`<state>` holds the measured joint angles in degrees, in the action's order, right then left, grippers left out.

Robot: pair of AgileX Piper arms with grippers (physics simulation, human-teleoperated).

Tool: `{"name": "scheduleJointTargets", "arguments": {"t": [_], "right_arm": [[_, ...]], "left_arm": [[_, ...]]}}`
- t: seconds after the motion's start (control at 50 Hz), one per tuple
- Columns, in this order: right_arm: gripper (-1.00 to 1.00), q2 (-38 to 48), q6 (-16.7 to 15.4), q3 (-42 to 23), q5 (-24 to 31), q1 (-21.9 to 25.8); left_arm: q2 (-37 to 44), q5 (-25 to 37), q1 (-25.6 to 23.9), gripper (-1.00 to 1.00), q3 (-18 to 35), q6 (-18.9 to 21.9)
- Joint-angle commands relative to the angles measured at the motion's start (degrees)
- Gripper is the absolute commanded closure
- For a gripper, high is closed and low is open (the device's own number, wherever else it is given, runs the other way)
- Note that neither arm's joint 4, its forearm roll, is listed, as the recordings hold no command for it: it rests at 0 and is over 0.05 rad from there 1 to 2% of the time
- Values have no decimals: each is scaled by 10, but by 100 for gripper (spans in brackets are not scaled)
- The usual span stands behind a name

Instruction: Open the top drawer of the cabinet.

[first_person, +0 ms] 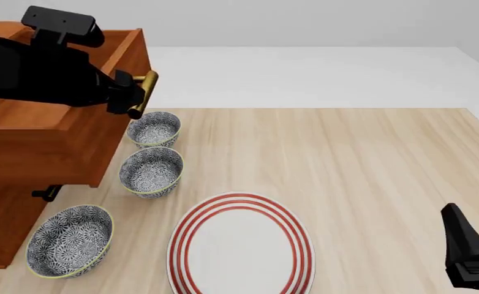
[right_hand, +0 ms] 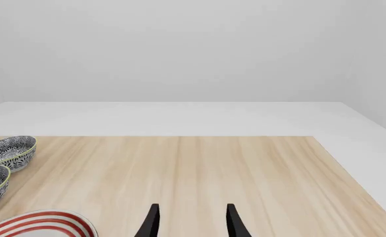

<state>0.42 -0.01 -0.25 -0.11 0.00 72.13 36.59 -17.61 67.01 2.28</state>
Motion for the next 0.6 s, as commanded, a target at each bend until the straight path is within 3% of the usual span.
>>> {"name": "scheduleJointTargets", "arguments": {"t": [0.02, 0.24, 0.6], "right_arm": [[-100, 0, 0, 0, 0, 0], [-100, 0, 0, 0, 0, 0], [-100, 0, 0, 0, 0, 0]], "left_arm": [[5, 0, -13, -100, -13, 4], [8, -5, -19, -100, -17, 2], [-11, 34, -14, -100, 40, -8]]}}
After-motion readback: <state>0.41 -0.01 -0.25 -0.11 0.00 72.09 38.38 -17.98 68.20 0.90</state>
